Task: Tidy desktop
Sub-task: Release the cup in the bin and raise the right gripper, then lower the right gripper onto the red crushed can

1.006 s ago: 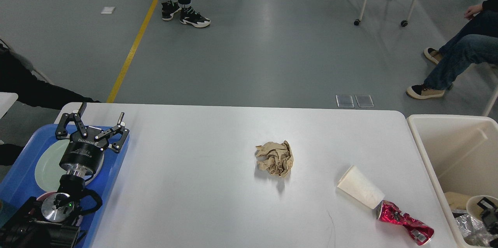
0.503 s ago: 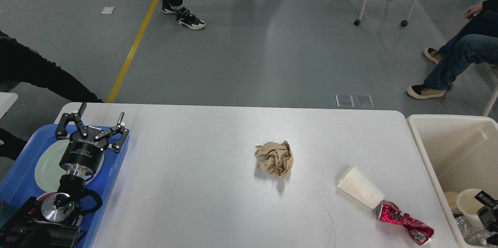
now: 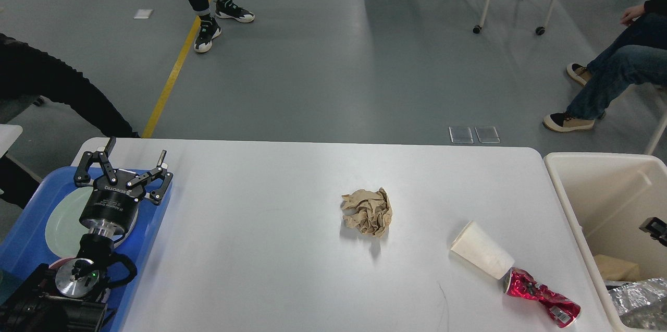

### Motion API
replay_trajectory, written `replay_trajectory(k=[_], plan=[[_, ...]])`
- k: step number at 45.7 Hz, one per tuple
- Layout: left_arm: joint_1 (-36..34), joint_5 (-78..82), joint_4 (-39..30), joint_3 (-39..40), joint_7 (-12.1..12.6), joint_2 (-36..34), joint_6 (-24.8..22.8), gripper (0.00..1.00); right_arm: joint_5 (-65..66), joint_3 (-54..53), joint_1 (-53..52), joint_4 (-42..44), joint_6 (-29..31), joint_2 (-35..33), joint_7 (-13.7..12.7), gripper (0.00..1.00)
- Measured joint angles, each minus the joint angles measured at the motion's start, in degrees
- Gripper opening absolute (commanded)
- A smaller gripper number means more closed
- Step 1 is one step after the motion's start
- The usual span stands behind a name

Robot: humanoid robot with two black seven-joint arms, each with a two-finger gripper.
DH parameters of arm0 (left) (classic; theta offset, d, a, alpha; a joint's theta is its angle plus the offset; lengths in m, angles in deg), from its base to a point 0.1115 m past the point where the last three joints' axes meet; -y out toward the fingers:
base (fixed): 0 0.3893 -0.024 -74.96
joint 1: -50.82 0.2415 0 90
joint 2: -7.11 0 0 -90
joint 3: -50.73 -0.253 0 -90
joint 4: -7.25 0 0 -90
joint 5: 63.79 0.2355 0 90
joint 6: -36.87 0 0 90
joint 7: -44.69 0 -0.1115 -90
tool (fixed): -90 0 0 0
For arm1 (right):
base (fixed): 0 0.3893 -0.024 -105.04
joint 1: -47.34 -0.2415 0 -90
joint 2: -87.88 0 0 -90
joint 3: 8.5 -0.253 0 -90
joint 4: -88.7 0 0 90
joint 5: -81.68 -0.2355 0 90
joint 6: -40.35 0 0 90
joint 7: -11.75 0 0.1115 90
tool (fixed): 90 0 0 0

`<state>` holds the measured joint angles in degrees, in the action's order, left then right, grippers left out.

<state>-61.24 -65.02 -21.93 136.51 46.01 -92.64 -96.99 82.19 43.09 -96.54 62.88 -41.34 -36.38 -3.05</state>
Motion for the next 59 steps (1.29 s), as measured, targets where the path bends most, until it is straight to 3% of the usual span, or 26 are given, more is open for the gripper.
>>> replay_trajectory(k=[5,11,17,23,27,34,42,59], plan=[[0.00,0.00,0.00,0.01,0.00,0.00,0.00,0.96,8.91,1.83,-12.26,-15.00,2.29,-4.83,-3.49,1.00],[0.00,0.00,0.00,0.06,0.00,0.00,0.00,0.96,13.09,10.51,-27.59,-28.45,9.12,-5.66,-4.68,1.00],[0.00,0.00,0.00,0.08,0.00,0.00,0.00,0.96,13.37,18.09,-44.51,-38.38,21.56,-0.42,-4.80,1.00],[0.00,0.00,0.00,0.08,0.00,0.00,0.00,0.96,12.84,19.03,-57.51,-45.78,35.15,5.55,-4.82,1.00],[0.00,0.00,0.00,0.08,0.00,0.00,0.00,0.96,10.65,18.09,-65.25,-52.69,40.33,9.58,-4.81,1.00],[0.00,0.00,0.00,0.02,-0.01,0.00,0.00,0.96,5.71,15.26,-74.53,-61.85,42.91,12.51,-4.82,1.00],[0.00,0.00,0.00,0.00,-0.10,0.00,0.00,0.96,4.61,8.82,-81.74,-69.63,43.18,9.85,-4.88,1.00],[0.00,0.00,0.00,0.00,-0.10,0.00,0.04,0.96,4.78,7.41,-85.29,-70.33,42.89,8.60,-4.81,1.00]])
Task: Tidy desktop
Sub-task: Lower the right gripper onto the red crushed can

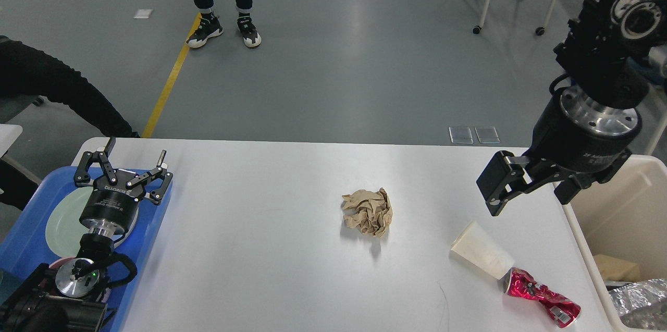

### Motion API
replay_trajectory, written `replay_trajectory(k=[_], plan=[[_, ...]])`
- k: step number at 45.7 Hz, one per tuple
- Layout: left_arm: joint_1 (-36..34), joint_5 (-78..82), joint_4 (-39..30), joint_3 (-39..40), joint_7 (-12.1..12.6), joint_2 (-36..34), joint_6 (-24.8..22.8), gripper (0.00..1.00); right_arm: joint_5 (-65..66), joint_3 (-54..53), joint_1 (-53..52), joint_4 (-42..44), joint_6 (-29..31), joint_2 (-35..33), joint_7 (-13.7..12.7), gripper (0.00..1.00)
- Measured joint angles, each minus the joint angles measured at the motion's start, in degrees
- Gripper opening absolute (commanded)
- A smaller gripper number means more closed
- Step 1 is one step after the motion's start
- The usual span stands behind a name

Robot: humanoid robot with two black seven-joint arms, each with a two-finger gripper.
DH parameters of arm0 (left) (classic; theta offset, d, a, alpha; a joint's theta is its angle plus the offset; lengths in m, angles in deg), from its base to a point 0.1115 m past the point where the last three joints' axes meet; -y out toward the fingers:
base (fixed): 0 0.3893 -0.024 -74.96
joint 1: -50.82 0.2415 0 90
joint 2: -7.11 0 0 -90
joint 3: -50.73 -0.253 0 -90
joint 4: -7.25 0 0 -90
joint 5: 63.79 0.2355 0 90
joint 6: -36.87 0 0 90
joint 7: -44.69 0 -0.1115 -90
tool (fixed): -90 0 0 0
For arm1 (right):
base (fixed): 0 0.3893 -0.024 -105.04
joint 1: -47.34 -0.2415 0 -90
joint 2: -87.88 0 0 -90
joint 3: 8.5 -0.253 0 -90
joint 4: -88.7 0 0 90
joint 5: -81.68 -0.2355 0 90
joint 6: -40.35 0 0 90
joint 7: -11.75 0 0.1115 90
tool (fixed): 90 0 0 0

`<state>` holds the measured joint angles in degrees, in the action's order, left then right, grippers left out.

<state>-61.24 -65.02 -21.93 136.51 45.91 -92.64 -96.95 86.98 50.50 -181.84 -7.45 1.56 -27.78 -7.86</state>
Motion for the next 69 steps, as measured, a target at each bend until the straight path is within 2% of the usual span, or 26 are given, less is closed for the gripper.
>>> replay_trajectory(k=[5,10,15,20,23,25,28,31,35,45,48,49,53,58,64,69], plan=[[0.00,0.00,0.00,0.00,0.00,0.00,0.00,0.96,-0.28,-0.02,0.19,0.16,-0.46,0.24,0.23,1.00],[0.00,0.00,0.00,0.00,0.00,0.00,0.00,0.96,-0.29,1.89,0.64,0.21,-0.85,0.29,0.57,0.87],[0.00,0.00,0.00,0.00,0.00,0.00,0.00,0.96,0.03,5.75,0.73,-0.29,-0.70,0.43,1.48,0.86],[0.00,0.00,0.00,0.00,0.00,0.00,0.00,0.96,1.67,10.44,0.84,-0.52,-0.65,0.52,6.42,0.84],[0.00,0.00,0.00,0.00,0.00,0.00,0.00,0.96,5.32,11.61,0.92,-0.64,-0.90,0.29,10.79,0.74],[0.00,0.00,0.00,0.00,0.00,0.00,0.00,0.96,8.94,11.93,1.01,-0.84,-1.04,0.02,13.84,0.64],[0.00,0.00,0.00,0.02,0.00,0.00,0.00,0.96,14.57,11.99,1.17,-1.81,-1.17,-0.42,17.11,0.63],[0.00,0.00,0.00,0.07,0.00,0.00,0.00,0.96,18.65,11.96,1.57,-2.98,-1.46,-0.68,18.39,0.68],[0.00,0.00,0.00,0.08,0.01,0.00,-0.02,0.96,21.18,11.68,3.29,-3.64,-3.24,-0.70,18.86,0.74],[0.00,0.00,0.00,0.10,0.01,0.00,-0.05,0.96,28.01,7.63,13.62,-3.33,-8.09,-2.12,17.91,0.73],[0.00,0.00,0.00,0.10,0.02,0.00,-0.05,0.96,32.72,7.14,18.34,-3.19,-12.32,-3.80,17.65,0.74],[0.00,0.00,0.00,0.10,0.02,0.00,-0.05,0.96,35.71,7.14,20.91,-3.06,-16.13,-4.92,17.61,0.75],[0.00,0.00,0.00,0.10,0.04,0.00,-0.05,0.96,42.62,7.83,25.57,-3.21,-24.58,-7.49,17.70,0.78],[0.00,0.00,0.00,0.10,0.04,0.00,-0.05,0.96,49.92,9.00,29.10,-3.69,-28.83,-9.97,17.93,0.87],[0.00,0.00,0.00,0.10,0.05,0.00,-0.05,0.96,54.38,9.34,33.62,-3.46,-30.94,-10.35,17.77,0.87],[0.00,0.00,0.00,0.10,0.08,0.00,-0.05,0.96,55.25,9.29,37.35,-2.59,-32.74,-8.30,16.49,0.81]])
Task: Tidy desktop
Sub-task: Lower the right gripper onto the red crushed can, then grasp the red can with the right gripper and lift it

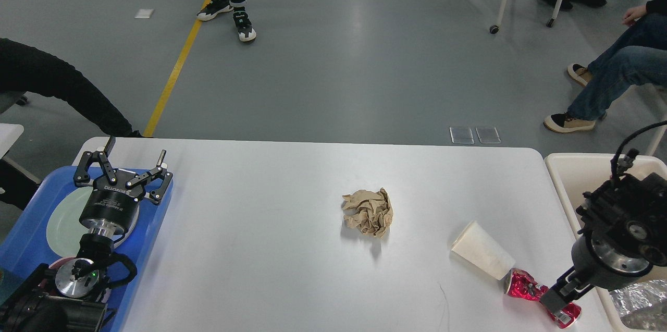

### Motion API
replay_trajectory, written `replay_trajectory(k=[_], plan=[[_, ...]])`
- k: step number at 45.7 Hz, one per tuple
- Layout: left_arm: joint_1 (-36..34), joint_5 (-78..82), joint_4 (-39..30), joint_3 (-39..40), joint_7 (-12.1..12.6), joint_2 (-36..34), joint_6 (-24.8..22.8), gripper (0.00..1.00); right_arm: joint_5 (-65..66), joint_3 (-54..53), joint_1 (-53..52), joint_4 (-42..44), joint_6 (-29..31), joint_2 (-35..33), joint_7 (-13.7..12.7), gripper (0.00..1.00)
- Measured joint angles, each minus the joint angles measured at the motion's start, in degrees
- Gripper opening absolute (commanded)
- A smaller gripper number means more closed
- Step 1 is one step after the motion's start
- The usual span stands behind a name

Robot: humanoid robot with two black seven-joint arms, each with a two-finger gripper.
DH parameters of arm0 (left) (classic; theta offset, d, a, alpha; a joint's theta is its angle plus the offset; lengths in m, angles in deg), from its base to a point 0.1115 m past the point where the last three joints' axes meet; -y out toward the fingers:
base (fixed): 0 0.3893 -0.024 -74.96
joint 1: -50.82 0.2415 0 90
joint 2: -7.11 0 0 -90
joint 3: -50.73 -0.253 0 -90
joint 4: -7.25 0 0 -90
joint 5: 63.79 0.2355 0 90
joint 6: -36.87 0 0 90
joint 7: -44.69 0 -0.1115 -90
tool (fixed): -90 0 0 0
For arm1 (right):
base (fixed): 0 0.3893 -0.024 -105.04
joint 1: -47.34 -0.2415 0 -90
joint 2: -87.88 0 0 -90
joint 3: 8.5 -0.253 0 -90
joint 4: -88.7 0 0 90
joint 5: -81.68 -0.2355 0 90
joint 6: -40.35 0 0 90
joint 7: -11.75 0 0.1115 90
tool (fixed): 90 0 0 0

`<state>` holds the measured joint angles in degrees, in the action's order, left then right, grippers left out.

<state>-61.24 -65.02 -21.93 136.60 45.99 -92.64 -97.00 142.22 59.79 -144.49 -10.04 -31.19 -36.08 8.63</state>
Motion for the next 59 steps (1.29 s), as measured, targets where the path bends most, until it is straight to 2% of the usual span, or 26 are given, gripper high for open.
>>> replay_trajectory(k=[7,13,35,51,53,59], plan=[[0.00,0.00,0.00,0.00,0.00,0.00,0.00,0.96,0.05,-0.08,8.89,5.71,-4.13,3.01,-3.75,0.78],[0.00,0.00,0.00,-0.01,0.00,0.00,0.00,0.96,-0.36,-0.11,17.09,13.60,-8.18,5.17,-5.07,0.78],[0.00,0.00,0.00,-0.07,-0.04,0.00,0.00,0.96,-4.59,-1.46,23.33,19.65,-11.90,9.10,-5.14,0.78],[0.00,0.00,0.00,-0.05,-0.05,0.00,0.00,0.96,-9.92,-1.61,33.25,31.03,-14.53,14.34,-5.17,0.77],[0.00,0.00,0.00,-0.04,-0.05,0.00,0.00,0.96,-10.72,-1.65,33.63,31.82,-14.87,14.43,-5.15,0.67],[0.00,0.00,0.00,-0.03,-0.05,0.00,0.00,0.96,-11.64,-1.66,33.94,32.47,-15.17,14.50,-5.13,0.10]])
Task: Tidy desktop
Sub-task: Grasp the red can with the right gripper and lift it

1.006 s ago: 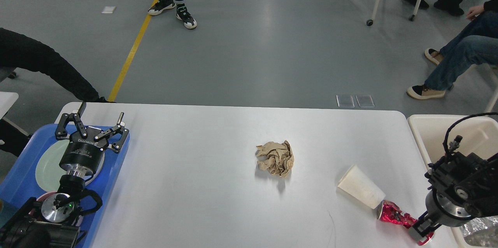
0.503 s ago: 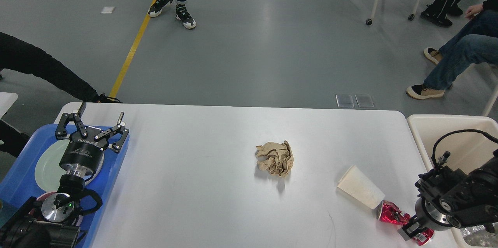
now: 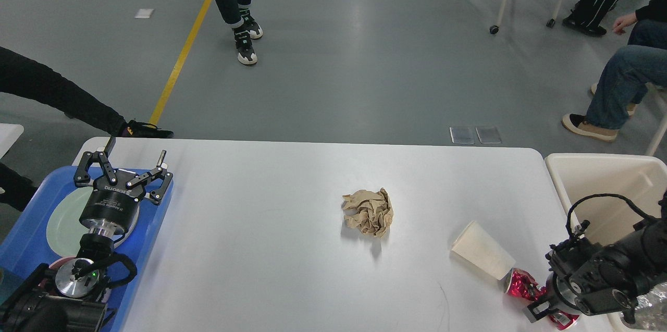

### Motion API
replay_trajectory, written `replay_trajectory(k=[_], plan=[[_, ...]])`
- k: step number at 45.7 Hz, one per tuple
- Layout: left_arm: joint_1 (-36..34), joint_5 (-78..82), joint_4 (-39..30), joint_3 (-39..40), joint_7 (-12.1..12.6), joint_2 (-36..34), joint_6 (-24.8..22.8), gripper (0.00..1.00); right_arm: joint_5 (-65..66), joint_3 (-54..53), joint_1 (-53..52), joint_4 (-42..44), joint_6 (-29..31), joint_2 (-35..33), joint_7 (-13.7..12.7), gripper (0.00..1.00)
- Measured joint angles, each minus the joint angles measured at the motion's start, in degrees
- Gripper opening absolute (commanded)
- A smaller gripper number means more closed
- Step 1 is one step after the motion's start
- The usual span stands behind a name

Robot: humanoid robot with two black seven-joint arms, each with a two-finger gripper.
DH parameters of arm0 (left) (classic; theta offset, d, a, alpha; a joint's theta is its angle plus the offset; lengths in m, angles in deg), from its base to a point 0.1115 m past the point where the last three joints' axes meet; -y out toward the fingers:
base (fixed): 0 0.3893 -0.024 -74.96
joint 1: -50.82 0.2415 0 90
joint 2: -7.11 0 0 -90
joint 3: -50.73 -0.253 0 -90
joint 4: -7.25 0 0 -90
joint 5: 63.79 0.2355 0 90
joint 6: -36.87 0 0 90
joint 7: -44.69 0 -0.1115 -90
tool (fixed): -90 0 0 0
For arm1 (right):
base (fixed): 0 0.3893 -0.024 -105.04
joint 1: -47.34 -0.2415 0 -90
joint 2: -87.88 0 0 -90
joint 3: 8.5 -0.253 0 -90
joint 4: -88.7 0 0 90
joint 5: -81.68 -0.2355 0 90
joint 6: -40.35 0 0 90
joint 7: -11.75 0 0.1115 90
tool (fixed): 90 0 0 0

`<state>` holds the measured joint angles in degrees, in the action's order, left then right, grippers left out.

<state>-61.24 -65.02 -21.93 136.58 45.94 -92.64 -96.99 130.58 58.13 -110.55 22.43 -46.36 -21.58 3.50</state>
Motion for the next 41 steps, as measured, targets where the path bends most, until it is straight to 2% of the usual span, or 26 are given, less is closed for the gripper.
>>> replay_trajectory(k=[2,17,29,36,41], plan=[[0.00,0.00,0.00,0.00,0.00,0.00,0.00,0.96,-0.02,0.00,-0.01,0.00,-0.01,0.02,0.05,0.00],[0.00,0.00,0.00,0.02,0.00,0.00,0.00,0.96,-0.74,0.01,-0.87,-1.39,0.68,-0.37,0.58,0.00],[0.00,0.00,0.00,0.02,0.00,0.00,0.00,0.96,-1.87,-0.51,-4.91,-7.46,0.69,-3.08,1.28,0.00],[0.00,0.00,0.00,0.02,0.01,0.00,0.00,0.96,-14.51,0.00,-8.41,-8.44,1.84,-5.02,3.77,0.00],[0.00,0.00,0.00,0.02,0.01,0.00,0.00,0.96,-25.49,1.15,-14.04,-8.65,8.13,-7.29,4.11,0.00]])
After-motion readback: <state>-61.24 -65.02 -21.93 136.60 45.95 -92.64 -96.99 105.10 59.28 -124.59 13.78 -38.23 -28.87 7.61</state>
